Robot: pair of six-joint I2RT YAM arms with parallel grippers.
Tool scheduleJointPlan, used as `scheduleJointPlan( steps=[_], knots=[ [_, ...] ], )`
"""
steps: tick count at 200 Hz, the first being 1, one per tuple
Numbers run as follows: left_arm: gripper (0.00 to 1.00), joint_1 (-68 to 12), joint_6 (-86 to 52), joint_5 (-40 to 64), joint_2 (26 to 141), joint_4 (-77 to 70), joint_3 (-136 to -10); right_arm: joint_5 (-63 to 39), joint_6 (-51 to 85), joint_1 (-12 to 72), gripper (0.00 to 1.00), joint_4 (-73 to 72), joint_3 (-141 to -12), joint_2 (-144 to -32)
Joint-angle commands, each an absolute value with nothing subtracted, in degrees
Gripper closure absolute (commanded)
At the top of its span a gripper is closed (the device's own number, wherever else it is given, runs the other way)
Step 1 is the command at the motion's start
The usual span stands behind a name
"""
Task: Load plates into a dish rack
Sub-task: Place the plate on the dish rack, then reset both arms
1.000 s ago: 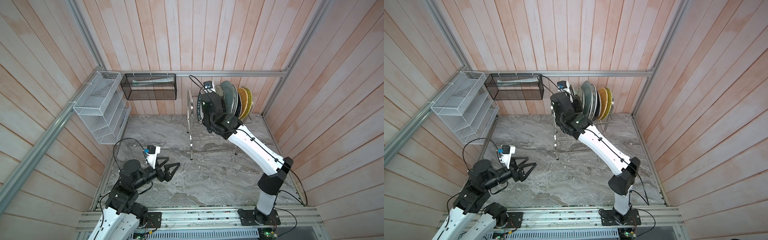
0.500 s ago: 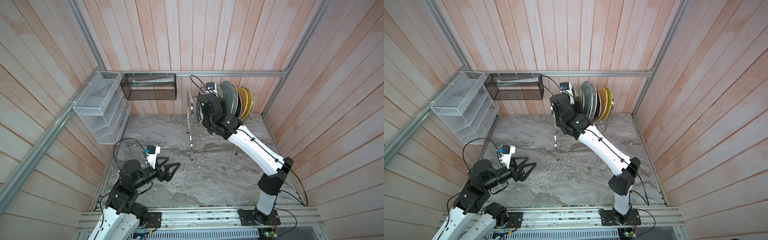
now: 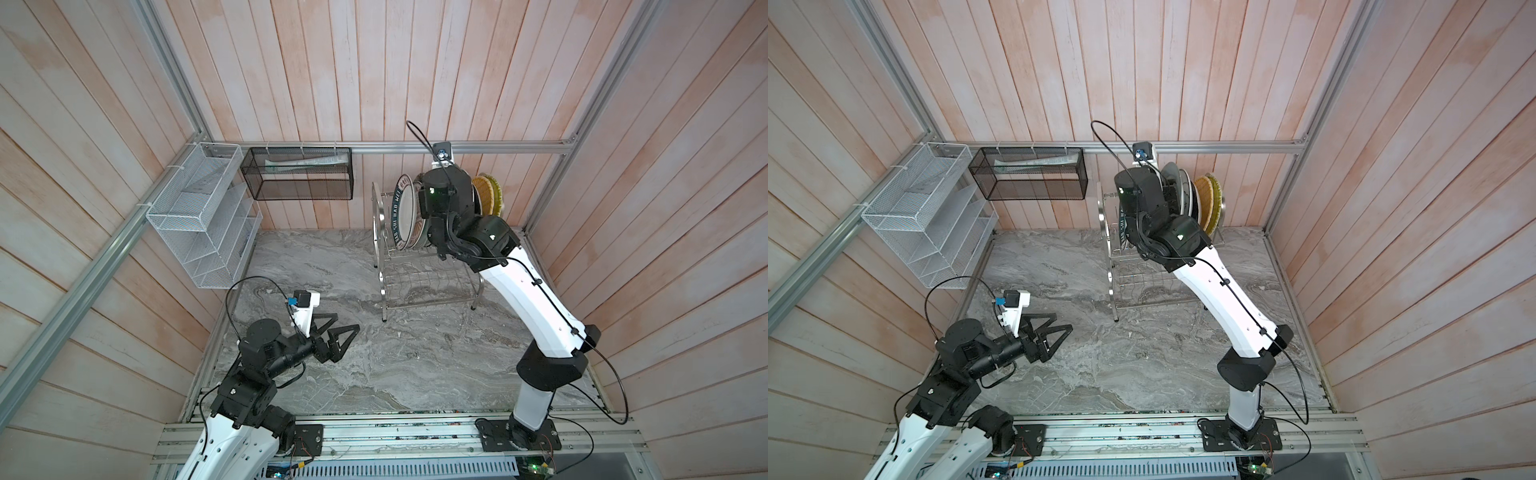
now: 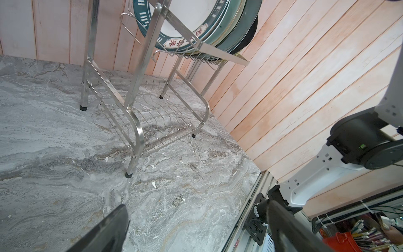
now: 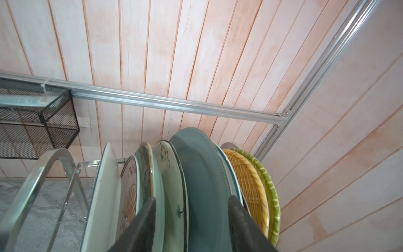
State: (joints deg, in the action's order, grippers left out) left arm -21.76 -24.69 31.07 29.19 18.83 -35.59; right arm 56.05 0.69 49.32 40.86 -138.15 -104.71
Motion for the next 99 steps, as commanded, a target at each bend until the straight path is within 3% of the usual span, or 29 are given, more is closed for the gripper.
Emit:
scheduleJointPlan(
  steps=[1,6,10,57,78,99],
  knots=[
    [0.0,-21.4,-26.1,29.8,30.1,15.4,-35.6,50.7,3.2,49.5,0.18,43.1,-138.5,-99.3],
    [0.0,-21.4,-26.7,29.0,30.6,14.8,-35.6,50.7,3.5,49.5,0.04,41.8,-136.4,-97.1],
    [0.0,-21.4,-27.3,28.2,31.1,14.3,-35.7,50.8,3.3,49.5,0.02,40.1,-133.9,-95.2],
    [0.0,-21.4,-34.0,14.7,40.4,10.9,-36.9,47.5,-0.3,43.8,0.02,12.1,-96.1,-63.3],
    [0.0,-21.4,-36.0,1.8,42.2,10.5,-36.5,46.4,1.9,33.4,0.02,7.7,-82.7,-54.1],
    [0.0,-21.4,-37.5,-11.8,41.2,5.4,-31.8,36.7,9.1,19.2,0.02,7.8,-70.3,-49.7]
  ],
)
